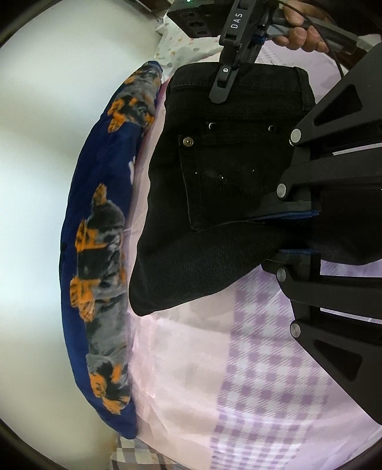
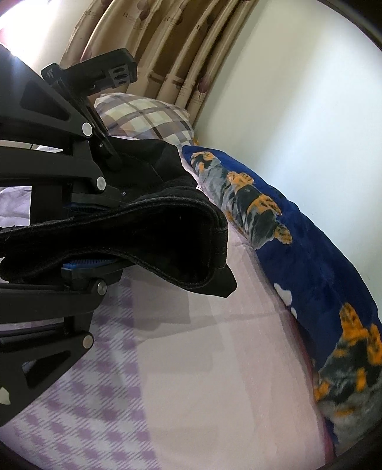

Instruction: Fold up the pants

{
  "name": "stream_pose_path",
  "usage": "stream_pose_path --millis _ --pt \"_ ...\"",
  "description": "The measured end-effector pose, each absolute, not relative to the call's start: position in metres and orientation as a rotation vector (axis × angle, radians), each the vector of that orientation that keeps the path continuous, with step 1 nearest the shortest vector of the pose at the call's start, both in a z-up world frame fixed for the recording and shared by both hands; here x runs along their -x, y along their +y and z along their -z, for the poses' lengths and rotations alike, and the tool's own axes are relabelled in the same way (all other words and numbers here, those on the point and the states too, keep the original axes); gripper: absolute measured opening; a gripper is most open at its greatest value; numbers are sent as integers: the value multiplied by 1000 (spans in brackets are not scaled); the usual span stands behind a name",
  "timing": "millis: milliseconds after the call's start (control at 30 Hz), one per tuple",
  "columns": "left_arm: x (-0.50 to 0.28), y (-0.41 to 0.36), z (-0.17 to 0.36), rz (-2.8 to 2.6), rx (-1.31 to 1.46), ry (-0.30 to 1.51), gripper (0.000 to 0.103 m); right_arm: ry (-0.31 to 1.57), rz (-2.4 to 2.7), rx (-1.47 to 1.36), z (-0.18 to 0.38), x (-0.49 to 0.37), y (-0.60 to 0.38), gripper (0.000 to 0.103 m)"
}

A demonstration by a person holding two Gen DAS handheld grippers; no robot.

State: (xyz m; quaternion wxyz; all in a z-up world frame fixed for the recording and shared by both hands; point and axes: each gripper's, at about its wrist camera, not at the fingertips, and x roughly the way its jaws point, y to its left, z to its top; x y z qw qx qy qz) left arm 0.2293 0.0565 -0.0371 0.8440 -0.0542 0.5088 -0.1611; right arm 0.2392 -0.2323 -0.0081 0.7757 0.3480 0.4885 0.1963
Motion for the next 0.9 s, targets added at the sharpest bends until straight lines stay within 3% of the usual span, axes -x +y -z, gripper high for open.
stream_pose_path --millis 700,900 --pt "-270 26 72 345 26 1128 17 1132 -287 -728 28 -254 -249 23" --pt "-273 32 97 292 3 1124 41 1136 -207 -583 41 -257 -240 34"
